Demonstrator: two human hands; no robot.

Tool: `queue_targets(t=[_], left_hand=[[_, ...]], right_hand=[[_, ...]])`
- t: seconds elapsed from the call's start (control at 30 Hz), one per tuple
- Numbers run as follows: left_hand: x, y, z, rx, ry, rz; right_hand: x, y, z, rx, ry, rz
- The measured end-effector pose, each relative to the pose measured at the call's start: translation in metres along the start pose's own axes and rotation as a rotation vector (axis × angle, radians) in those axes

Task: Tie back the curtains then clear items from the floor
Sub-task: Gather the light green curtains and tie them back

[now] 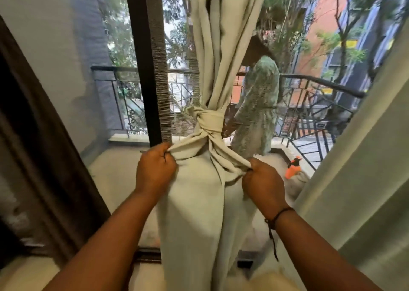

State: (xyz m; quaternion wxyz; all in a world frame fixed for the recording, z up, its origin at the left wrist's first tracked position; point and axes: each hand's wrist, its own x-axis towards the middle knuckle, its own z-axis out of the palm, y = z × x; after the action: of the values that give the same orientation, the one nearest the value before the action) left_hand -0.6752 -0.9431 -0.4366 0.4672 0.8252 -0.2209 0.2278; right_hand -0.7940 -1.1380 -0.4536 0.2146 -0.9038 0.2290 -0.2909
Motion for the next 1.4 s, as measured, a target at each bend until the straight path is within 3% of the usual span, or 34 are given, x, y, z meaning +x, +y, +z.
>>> queue_targets(t=[0.13, 0.27, 0.43, 0.57, 0.67, 0.87, 1.0, 1.07, 1.2, 1.3, 1.4], left_hand=[[-0.012, -0.039, -0.029, 0.174, 0.004, 0.097], [-0.018, -0.055, -0.039, 0.257, -0.097, 0.152], [0.023, -0.066, -0.058, 0.439, -0.159, 0.213], [0.028, -0.061, -0.046, 0.471, -0.217, 0.237], [0.017, -0.053, -0.030, 0.458, -0.256, 0.236], [-0.005, -0.022, -0.009, 0.215, -0.187, 0.042], [-0.008, 0.010, 0.002, 0.085, -0.165, 0.006], [0.000, 0.034, 0.011, -0.032, -0.125, 0.035], [0.033, 0.108, 0.026, -0.473, -0.115, -0.001], [0.059, 0.158, 0.038, -0.643, -0.200, -0.105], [0.071, 0.181, 0.053, -0.497, -0.170, -0.146]], right_hand=[[-0.035, 0.000, -0.001, -0.044, -0.018, 0.004], [-0.062, 0.003, 0.005, -0.147, -0.074, 0.032], [-0.056, -0.004, -0.016, -0.353, -0.025, 0.098], [-0.063, -0.008, -0.012, -0.332, -0.025, 0.106], [-0.067, -0.004, 0.002, -0.323, -0.128, 0.040], [-0.046, -0.002, -0.005, -0.190, -0.475, -0.051], [-0.021, 0.007, -0.022, -0.145, -0.589, -0.115], [-0.008, 0.006, -0.032, -0.111, -0.554, -0.179], [0.029, -0.003, -0.063, 0.086, -0.269, -0.385], [0.064, -0.016, -0.095, 0.427, -0.160, -0.256], [0.098, -0.030, -0.120, 0.791, -0.166, -0.090]])
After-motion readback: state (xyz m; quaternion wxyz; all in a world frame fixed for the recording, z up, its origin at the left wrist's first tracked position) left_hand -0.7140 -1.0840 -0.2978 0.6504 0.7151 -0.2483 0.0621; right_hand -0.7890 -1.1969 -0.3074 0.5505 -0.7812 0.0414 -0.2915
